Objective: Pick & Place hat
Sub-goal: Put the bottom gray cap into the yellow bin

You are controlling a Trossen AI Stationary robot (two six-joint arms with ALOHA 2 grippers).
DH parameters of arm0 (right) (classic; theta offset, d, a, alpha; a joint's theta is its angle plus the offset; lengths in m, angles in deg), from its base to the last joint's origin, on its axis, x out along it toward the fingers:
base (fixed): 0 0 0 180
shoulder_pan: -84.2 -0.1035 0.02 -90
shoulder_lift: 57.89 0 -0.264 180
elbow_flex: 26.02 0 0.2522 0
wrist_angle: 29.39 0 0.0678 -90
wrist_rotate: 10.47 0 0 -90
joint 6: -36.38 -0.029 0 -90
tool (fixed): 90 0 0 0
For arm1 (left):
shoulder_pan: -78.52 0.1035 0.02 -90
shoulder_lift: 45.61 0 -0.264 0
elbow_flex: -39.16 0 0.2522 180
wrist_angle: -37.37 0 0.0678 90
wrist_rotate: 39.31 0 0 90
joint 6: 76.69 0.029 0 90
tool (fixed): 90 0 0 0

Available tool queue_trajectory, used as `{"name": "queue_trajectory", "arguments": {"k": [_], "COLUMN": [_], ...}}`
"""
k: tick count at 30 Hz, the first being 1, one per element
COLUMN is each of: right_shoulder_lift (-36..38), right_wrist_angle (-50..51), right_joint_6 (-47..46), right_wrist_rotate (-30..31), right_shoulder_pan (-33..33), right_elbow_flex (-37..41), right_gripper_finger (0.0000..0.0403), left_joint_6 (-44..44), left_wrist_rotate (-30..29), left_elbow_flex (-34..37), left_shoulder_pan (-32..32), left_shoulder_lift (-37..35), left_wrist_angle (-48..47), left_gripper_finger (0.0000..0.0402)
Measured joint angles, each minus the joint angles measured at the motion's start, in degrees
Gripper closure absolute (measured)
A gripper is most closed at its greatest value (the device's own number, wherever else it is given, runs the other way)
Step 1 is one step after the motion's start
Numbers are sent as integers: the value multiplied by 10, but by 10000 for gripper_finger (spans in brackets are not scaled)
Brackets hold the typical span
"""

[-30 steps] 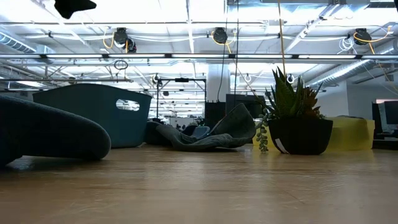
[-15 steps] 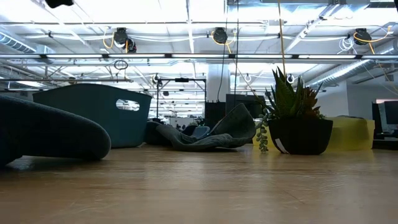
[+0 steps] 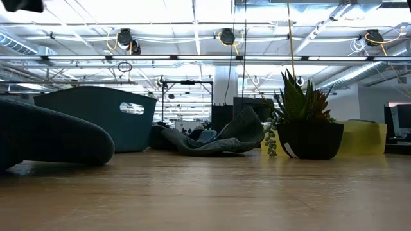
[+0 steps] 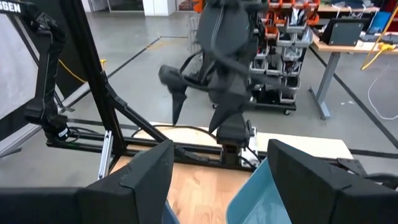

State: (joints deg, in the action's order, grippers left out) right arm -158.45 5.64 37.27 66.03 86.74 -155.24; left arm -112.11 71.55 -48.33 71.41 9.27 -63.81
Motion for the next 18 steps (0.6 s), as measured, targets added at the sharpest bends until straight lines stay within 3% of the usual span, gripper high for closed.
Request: {"name": "queue_trajectory", "arguments": {"k": [6, 18], "right_shoulder_lift": [0, 0], "right_wrist_angle": [-19, -35], "right_joint_6": [4, 4], "right_wrist_rotate": [0, 0], "right_shoulder_pan": [0, 1], "right_elbow_flex": [0, 0], "right_gripper_finger": [156, 156], "left_joint_6": [-127, -468], "left_wrist_rotate": [34, 54], "left_elbow_flex": [0, 0], "left_shoulder_pan": [-32, -109], "left_shoulder_lift": [23, 48], "left_wrist_angle": [0, 0], "left_gripper_finger": [23, 23]}}
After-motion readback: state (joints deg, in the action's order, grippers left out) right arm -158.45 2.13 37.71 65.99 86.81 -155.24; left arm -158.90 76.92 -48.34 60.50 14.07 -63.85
